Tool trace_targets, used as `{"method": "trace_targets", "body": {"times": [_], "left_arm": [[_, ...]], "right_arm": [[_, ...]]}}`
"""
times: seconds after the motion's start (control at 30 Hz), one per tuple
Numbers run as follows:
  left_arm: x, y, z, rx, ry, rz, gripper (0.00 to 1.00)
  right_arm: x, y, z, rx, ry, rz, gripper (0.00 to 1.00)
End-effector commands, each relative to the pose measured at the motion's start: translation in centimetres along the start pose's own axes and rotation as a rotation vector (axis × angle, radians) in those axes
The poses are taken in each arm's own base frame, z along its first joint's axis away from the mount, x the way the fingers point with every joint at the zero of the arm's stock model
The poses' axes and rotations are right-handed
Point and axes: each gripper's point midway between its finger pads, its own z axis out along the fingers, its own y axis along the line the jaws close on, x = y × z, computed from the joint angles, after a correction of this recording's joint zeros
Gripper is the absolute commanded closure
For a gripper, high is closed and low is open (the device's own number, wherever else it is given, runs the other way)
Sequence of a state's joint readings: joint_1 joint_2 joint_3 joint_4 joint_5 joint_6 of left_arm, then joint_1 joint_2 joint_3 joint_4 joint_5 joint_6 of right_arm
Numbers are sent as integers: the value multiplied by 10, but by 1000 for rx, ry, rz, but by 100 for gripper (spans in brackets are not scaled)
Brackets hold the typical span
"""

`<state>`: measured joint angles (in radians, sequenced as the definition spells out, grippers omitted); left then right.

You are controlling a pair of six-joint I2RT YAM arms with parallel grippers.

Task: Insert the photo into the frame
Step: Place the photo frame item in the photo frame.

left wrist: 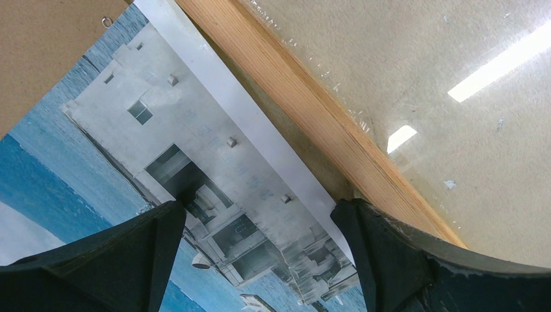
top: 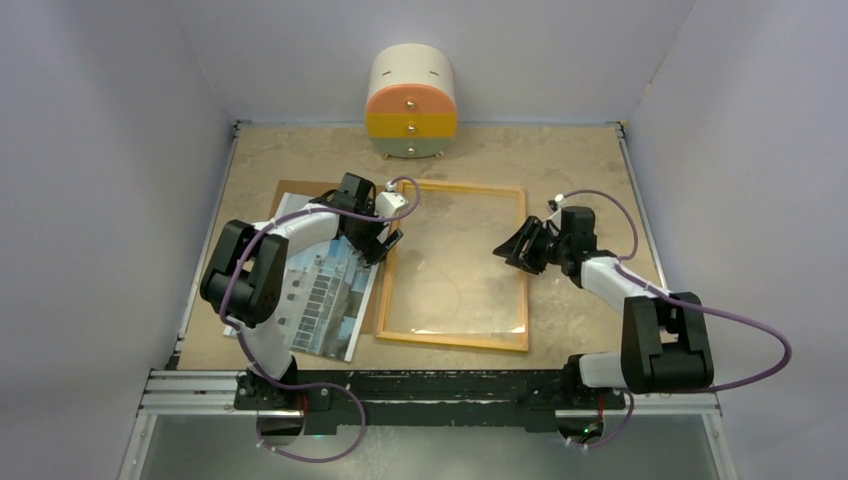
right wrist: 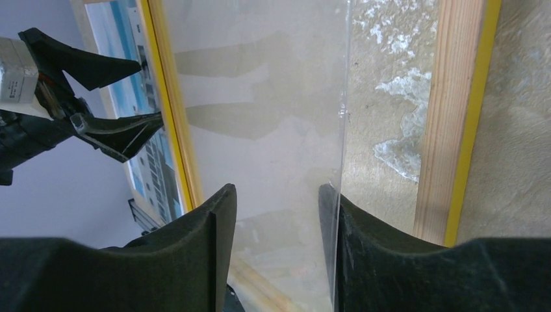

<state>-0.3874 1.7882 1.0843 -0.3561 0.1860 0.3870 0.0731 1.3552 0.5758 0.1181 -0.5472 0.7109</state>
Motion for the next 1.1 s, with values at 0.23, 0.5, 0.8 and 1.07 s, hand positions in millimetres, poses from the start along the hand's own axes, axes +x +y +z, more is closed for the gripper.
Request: {"method": "trace_targets", "body": {"times": [0.23,0.5,0.8,1.07], "left_arm": [[13,-3,5,6,39,23,0],[12,-2,4,5,36,24,0],[14,-6,6,22,32,24,0],[12,-6,4,21,26,25,0]], "right_arm": [[-16,-6,0,102,-23,-96,44],[-4,8,8,61,18,-88,44],[5,26,11,-2,54,-59,44],[3,79,-4,-238,56,-3,66]]}}
